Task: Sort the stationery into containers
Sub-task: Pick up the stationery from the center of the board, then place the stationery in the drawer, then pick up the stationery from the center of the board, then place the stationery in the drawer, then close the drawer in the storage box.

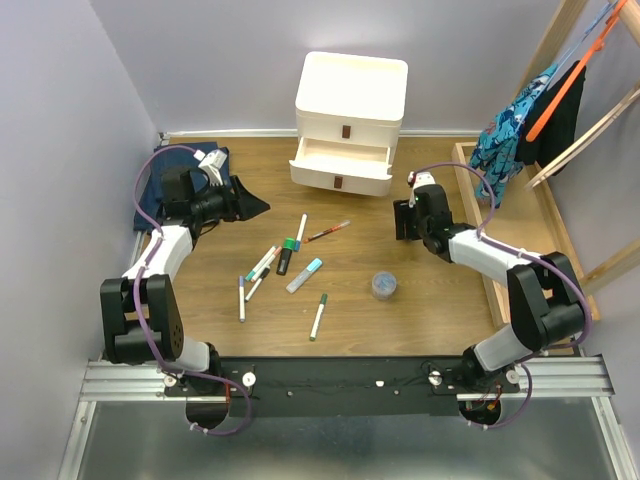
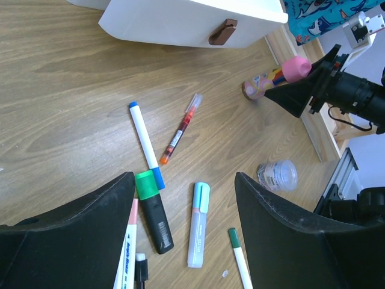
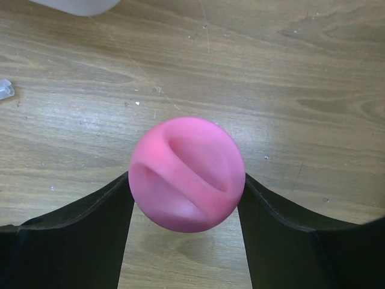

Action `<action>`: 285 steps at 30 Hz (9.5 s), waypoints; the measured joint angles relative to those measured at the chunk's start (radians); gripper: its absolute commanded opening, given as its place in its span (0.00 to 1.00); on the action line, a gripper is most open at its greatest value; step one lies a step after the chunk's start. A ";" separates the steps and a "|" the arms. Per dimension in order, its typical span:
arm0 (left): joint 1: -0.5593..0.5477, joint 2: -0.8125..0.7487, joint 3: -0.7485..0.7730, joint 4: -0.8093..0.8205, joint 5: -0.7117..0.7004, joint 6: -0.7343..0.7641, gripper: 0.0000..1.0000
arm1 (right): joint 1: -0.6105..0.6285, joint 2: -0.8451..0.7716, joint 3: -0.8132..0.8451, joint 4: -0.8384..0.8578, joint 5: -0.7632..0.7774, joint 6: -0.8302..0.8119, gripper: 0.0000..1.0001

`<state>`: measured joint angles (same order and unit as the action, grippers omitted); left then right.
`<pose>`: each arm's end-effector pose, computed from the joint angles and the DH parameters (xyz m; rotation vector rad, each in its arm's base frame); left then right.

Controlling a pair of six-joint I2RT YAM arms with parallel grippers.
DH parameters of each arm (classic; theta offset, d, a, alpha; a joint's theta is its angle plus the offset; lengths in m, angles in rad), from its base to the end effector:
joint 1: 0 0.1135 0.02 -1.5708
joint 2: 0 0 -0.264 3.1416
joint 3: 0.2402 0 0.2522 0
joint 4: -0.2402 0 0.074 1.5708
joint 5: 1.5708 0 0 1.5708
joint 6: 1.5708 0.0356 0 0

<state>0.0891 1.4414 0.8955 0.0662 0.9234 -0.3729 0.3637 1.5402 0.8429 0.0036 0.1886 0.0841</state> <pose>0.3124 -0.0006 0.2553 0.1256 2.0129 -1.1167 0.3033 0.1083 0.1964 -0.2145 2.2397 0.0268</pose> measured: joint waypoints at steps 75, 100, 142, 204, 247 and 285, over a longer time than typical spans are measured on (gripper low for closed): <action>-0.005 -0.147 -0.135 0.278 -0.025 -0.152 0.77 | 0.259 0.468 1.077 -0.500 0.158 -0.851 0.26; 0.002 -0.147 -0.137 0.277 -0.031 -0.148 0.78 | 0.257 0.578 1.148 -0.558 0.195 -0.780 0.69; 0.002 -0.143 -0.103 0.072 -0.021 -0.062 0.97 | 0.258 -0.010 0.333 -0.951 -0.488 -1.073 0.84; 0.003 -0.112 -0.103 0.126 -0.020 -0.095 0.97 | 0.252 0.380 1.181 -0.929 -0.412 -0.887 0.51; 0.035 -0.093 -0.135 0.148 -0.020 -0.100 0.97 | 0.214 0.827 1.538 -0.603 -0.420 -0.668 0.70; 0.035 -0.084 -0.126 0.164 -0.022 -0.115 0.96 | 0.233 0.426 0.857 -0.462 -0.335 -0.650 0.01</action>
<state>0.1242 1.3579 0.7700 0.2302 0.9016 -0.4877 0.5968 1.9663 1.6997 -0.4583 -0.1459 -0.5663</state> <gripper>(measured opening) 0.960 0.012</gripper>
